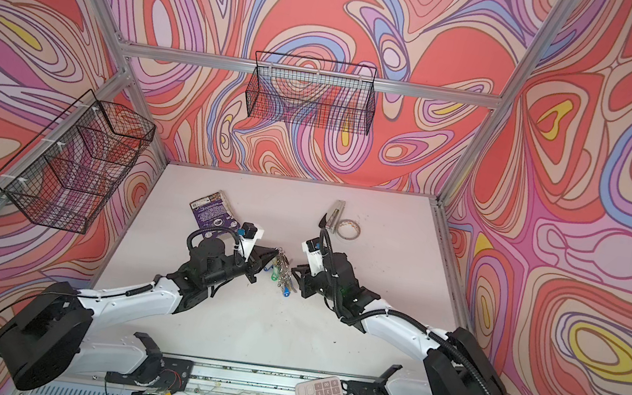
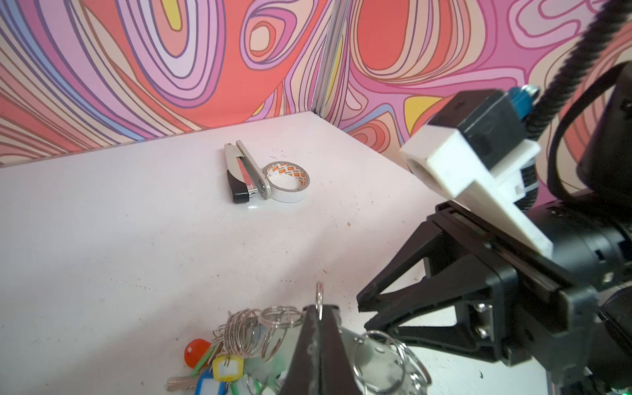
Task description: Put the keys on the keyring
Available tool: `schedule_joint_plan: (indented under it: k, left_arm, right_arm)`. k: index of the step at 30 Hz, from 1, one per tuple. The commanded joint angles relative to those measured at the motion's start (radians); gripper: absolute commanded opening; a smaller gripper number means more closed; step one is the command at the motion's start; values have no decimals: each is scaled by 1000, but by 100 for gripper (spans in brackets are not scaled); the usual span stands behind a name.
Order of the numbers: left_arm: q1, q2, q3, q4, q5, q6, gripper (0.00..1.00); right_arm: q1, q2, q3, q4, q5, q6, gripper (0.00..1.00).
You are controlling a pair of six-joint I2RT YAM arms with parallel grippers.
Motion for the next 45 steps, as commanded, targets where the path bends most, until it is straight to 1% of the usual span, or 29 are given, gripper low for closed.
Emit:
schedule_joint_plan:
  k: [1,4,6,8,9,11,14,19,21,23,25,28,31,35,38,42,45]
  left_arm:
    - [2,-16,-28,188,10,-34,0]
    - [2,-9,-65,263,12,-50,0]
    - [2,-9,-81,284,14,-49,0]
    - [2,-12,-92,294,20,-42,0]
    - [2,-12,-98,301,18,-43,0]
    - [2,-12,-108,316,16,-44,0]
    - [2,-5,-119,330,21,-44,0]
    - [2,18,-128,364,63,-41,0]
    - [2,34,-127,373,70,-41,0]
    - [2,56,-128,391,89,-50,0]
    - [2,80,-132,430,101,-65,0]
    - [3,127,-138,502,119,-83,0]
    - [9,185,-142,586,214,-77,0]
    - [11,243,-114,588,290,-90,0]
    - [11,278,-97,590,348,-89,0]
    - [11,280,-99,590,403,-79,0]
    - [16,265,-117,590,419,-67,0]
  right_arm:
    - [-1,-28,-6,-75,120,3,38]
    - [-3,-58,-15,-66,199,20,64]
    - [-3,-89,-32,-40,234,23,78]
    - [-5,-117,-44,-8,274,25,95]
    - [-6,-131,-51,11,294,27,98]
    - [-10,-155,-72,73,325,40,98]
    - [-12,-180,-108,173,326,50,98]
    - [-29,-211,-120,262,356,84,98]
    - [-49,-223,-129,306,299,85,98]
    - [-66,-227,-128,346,210,81,98]
    - [-69,-225,-118,367,161,74,98]
    - [-69,-210,-111,413,135,78,98]
    - [-69,-185,-111,446,126,92,98]
    - [-69,-184,-135,455,119,113,98]
    - [-69,-225,-160,431,98,111,98]
    - [-69,-268,-204,410,54,116,93]
    - [-69,-254,-222,430,3,125,89]
